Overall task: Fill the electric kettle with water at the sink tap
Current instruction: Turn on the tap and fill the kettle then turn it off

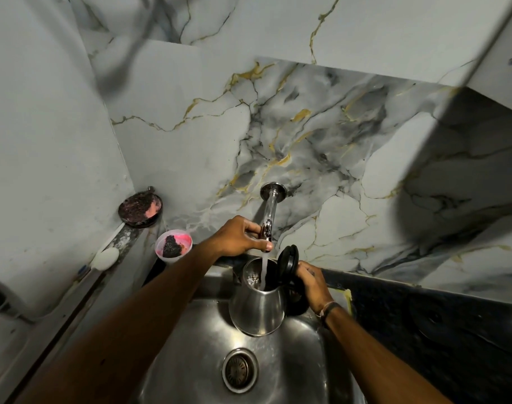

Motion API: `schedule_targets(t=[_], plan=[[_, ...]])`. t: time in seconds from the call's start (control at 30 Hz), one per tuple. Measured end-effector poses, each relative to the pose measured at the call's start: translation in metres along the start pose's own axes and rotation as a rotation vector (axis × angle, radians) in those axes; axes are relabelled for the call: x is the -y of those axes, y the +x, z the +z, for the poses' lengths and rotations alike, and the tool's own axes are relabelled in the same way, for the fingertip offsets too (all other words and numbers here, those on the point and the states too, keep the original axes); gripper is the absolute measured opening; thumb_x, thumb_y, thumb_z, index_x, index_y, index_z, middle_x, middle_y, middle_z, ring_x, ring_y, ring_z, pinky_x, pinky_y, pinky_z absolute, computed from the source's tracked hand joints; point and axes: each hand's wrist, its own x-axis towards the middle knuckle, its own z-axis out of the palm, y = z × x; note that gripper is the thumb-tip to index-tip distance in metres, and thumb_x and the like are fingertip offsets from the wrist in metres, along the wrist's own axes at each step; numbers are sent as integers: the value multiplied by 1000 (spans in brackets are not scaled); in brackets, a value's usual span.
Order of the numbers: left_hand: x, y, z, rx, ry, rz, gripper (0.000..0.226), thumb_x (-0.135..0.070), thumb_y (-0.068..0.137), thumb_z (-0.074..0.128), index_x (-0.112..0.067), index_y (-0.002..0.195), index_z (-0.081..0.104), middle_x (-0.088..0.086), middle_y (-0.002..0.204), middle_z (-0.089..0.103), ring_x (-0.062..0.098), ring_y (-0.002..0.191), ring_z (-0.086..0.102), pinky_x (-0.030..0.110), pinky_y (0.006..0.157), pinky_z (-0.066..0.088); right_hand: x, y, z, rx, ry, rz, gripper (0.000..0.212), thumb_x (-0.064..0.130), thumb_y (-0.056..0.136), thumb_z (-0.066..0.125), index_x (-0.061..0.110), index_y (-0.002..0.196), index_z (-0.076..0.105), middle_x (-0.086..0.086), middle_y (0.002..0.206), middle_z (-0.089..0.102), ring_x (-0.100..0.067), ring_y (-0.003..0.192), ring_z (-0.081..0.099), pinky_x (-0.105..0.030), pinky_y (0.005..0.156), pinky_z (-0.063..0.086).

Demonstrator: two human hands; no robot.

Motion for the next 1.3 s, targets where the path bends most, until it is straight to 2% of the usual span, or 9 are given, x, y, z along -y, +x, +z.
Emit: schedule_targets(t=[0.13,0.2,0.27,0.43,0.57,0.8,0.97,1.1,1.3], plan=[[3,0,0,-1,-5,-3,28,-26,83,100,-17,108,90,-5,98,90,13,97,86,49,109,64,-3,2,1,1,11,-6,52,41,84,61,-10,85,65,-15,85,64,-26,83,58,-43,84,47],[4,1,0,-1,-13,-3,29,-26,83,100,-17,109,90,-4,98,90,13,97,86,49,109,64,-2,2,2,-5,10,-15,45,47,79,61,2,76,66,-11,80,61,-22,79,55,-40,77,46],[4,2,1,-2,-22,-1,29,-26,83,100,-17,109,90,-4,98,90,14,97,87,49,108,64,-2,2,2,-5,11,-22,39,51,75,60,12,76,67,-9,78,59,-19,76,54,-38,74,44],[5,2,1,-7,-9,7,29,-30,82,100,-21,109,90,-9,99,90,8,95,85,46,108,64,-9,5,-2,9,-6,-15,36,38,85,58,4,82,69,-14,82,61,-25,80,55,-41,80,45],[6,4,1,-1,-24,14,26,-25,83,100,-19,107,90,-7,97,90,9,95,85,48,110,63,-9,4,-3,0,-3,-23,29,35,86,58,9,77,68,-11,78,58,-22,77,52,-39,75,43],[9,5,1,3,-18,19,26,-27,83,100,-21,106,90,-7,98,90,11,97,86,50,108,64,-11,5,-3,12,-1,-28,29,35,86,58,8,79,68,-14,79,58,-23,77,52,-39,77,42],[11,6,0,1,-10,18,29,-29,82,100,-19,108,90,-7,100,90,12,99,86,51,109,64,-11,4,-3,12,-18,-16,27,37,85,57,14,72,65,-11,79,62,-24,78,56,-39,77,45],[11,6,1,-1,2,22,31,-30,82,100,-20,109,90,-9,100,90,10,99,86,51,109,64,-11,3,-3,17,-16,-18,26,37,86,57,19,70,67,-6,77,66,-19,76,59,-37,76,48],[11,7,1,-12,10,19,31,-30,81,101,-19,107,90,-7,100,90,11,98,86,50,109,64,-12,4,-4,18,-7,-14,30,38,86,59,12,75,68,-11,80,64,-24,80,58,-41,81,47]])
